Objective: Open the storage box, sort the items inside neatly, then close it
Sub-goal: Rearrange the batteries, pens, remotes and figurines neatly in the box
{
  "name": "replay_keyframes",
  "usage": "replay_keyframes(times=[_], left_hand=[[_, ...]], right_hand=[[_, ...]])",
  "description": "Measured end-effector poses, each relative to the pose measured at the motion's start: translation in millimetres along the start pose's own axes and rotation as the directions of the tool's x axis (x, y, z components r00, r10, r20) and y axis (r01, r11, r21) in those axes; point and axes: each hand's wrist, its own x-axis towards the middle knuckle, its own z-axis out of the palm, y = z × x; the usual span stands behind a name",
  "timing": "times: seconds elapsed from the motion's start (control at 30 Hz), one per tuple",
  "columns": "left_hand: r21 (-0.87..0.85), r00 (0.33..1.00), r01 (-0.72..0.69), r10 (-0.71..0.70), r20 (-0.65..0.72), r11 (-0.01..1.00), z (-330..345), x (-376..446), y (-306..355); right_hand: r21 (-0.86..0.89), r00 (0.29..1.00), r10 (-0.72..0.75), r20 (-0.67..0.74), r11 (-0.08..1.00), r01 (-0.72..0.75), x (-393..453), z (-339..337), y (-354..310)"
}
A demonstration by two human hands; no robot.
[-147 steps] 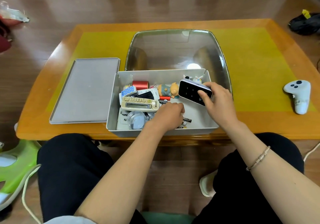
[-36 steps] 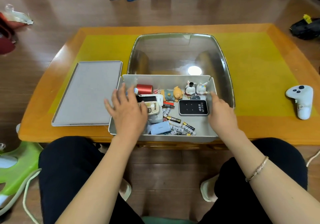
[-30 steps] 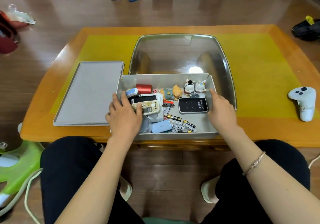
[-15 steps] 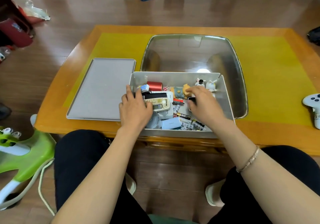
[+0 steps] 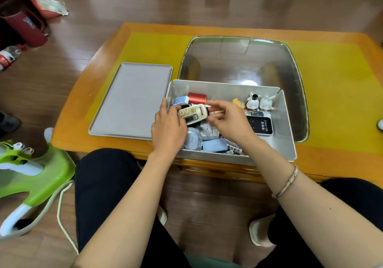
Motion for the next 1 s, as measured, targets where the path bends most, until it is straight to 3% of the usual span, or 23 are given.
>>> replay_keyframes(times=[0.13, 0.27, 0.33, 0.47, 0.63, 1.0], left_hand=[[0.024, 1.0, -0.013, 0.013, -0.01, 1.0, 2, 0, 0], [0.042, 0.998, -0.045, 0.047, -0.047, 0.998, 4, -1, -1], [0.059, 0.995, -0.071, 0.075, -0.064, 0.996, 5, -2, 0], [0.061, 0.993, -0.09, 0.094, -0.077, 0.994, 4, -3, 0], [0.041, 0.992, -0.09, 0.093, -0.083, 0.995, 3, -2, -1], [0.058, 0.993, -0.091, 0.095, -0.073, 0.994, 4, -3, 0]], right_hand=[[-0.221, 1.0, -0.003, 0.027, 0.975, 0.009, -6, -22, 9], [-0.422, 0.919, 0.212, 0.332, 0.905, -0.056, -22, -41, 29], [-0.443, 0.887, 0.221, 0.406, 0.896, -0.021, -26, -37, 34], [-0.41, 0.923, 0.112, 0.368, 0.91, 0.054, -26, -29, 36], [-0.236, 0.965, -0.011, 0.263, 0.969, 0.075, -26, -39, 36], [-0.455, 0.902, 0.09, 0.422, 0.882, 0.125, -18, -21, 37]])
